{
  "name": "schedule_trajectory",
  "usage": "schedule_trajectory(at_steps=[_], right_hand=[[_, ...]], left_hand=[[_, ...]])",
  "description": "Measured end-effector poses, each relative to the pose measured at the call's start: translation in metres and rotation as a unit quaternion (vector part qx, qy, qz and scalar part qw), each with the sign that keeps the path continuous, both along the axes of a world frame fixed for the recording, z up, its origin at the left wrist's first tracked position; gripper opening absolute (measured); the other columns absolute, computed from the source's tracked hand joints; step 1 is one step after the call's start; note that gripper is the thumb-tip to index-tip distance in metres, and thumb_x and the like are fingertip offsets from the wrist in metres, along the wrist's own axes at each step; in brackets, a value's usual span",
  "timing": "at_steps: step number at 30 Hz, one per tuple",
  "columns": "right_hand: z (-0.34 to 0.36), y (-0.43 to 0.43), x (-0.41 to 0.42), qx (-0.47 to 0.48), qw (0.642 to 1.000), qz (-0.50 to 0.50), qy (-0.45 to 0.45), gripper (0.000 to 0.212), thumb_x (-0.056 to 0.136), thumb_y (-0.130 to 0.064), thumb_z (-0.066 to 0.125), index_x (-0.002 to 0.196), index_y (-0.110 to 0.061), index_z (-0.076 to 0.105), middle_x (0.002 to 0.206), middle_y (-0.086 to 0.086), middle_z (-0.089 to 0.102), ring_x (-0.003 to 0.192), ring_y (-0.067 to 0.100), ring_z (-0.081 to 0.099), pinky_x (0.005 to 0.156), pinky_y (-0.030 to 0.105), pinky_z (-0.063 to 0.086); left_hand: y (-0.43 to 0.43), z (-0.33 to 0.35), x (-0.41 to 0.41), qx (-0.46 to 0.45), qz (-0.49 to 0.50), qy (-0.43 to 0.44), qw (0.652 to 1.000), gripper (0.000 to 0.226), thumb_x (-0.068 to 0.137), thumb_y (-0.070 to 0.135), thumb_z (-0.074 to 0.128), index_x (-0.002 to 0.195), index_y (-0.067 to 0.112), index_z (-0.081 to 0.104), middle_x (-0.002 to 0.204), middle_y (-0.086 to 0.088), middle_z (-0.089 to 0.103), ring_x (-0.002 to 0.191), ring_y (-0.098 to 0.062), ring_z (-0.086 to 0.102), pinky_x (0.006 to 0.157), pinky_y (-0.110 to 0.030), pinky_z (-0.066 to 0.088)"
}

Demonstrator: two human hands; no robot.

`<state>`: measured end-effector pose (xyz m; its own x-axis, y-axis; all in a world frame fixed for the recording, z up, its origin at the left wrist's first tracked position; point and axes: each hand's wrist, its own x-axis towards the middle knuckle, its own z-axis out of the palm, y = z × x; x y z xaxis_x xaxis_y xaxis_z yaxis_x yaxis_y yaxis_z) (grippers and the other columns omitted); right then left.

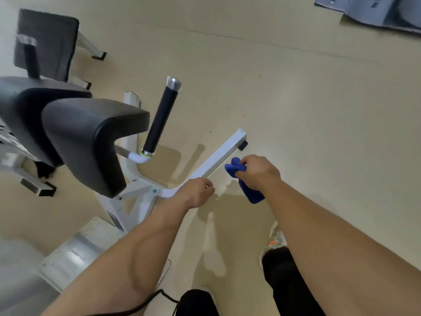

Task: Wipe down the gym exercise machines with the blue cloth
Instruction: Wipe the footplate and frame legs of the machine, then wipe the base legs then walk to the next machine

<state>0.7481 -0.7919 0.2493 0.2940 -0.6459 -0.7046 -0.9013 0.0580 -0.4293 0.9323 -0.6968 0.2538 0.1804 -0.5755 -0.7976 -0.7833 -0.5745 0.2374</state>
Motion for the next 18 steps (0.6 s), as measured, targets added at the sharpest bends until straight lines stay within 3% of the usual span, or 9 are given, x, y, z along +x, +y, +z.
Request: schedule_trajectory(at_steps=[3,5,8,10,14,18], right_hand=[[0.082,-0.034,-0.018,-0.032,0.998,0.047,0.01,0.017,0.09,-0.031,0.051,0.091,-0.019,0.063,0.09,-0.001,0.066,0.082,0.019,0.061,0.06,0.026,0.041],[0.132,-0.056,-0.022,-0.049,0.995,0.084,0.017,0.014,0.088,-0.025,0.051,0.091,-0.02,0.064,0.09,-0.001,0.066,0.082,0.019,0.062,0.06,0.026,0.042],[0.2,-0.088,-0.021,-0.063,0.991,0.119,0.011,0.01,0.085,-0.023,0.056,0.091,-0.021,0.065,0.087,-0.002,0.066,0.081,0.019,0.062,0.062,0.028,0.045],[0.237,-0.106,-0.016,-0.077,0.987,0.139,0.007,0.011,0.084,-0.024,0.058,0.091,-0.021,0.065,0.087,-0.001,0.066,0.082,0.02,0.062,0.065,0.03,0.047],[0.295,-0.144,0.006,-0.103,0.977,0.186,0.022,0.012,0.084,-0.024,0.058,0.094,-0.022,0.066,0.09,-0.001,0.065,0.086,0.021,0.062,0.064,0.029,0.044],[0.34,-0.182,0.039,-0.12,0.961,0.245,0.035,0.012,0.084,-0.023,0.057,0.091,-0.022,0.067,0.09,0.001,0.066,0.086,0.023,0.061,0.064,0.029,0.043]], left_hand=[[-0.027,0.079,-0.022,-0.021,0.025,0.005,0.999,0.023,0.094,0.035,0.048,0.106,0.027,0.066,0.096,0.003,0.065,0.084,-0.017,0.06,0.076,-0.029,0.049],[-0.044,0.125,-0.032,-0.04,0.051,0.02,0.998,0.019,0.092,0.032,0.049,0.096,0.023,0.064,0.083,0.003,0.06,0.069,-0.014,0.055,0.064,-0.027,0.043],[-0.067,0.184,-0.038,-0.061,0.095,0.032,0.993,0.019,0.091,0.029,0.048,0.075,0.022,0.057,0.067,0.004,0.051,0.061,-0.017,0.045,0.059,-0.028,0.037],[-0.079,0.215,-0.036,-0.076,0.103,0.029,0.991,0.016,0.091,0.029,0.049,0.079,0.027,0.059,0.076,0.003,0.057,0.07,-0.019,0.052,0.064,-0.03,0.041],[-0.103,0.266,-0.019,-0.099,0.116,0.012,0.988,0.028,0.098,0.032,0.047,0.117,0.02,0.063,0.104,0.005,0.059,0.098,-0.019,0.056,0.082,-0.029,0.042],[-0.129,0.298,0.007,-0.117,0.136,0.016,0.984,0.027,0.096,0.033,0.046,0.11,0.022,0.066,0.109,0.001,0.066,0.099,-0.02,0.058,0.092,-0.035,0.048]])
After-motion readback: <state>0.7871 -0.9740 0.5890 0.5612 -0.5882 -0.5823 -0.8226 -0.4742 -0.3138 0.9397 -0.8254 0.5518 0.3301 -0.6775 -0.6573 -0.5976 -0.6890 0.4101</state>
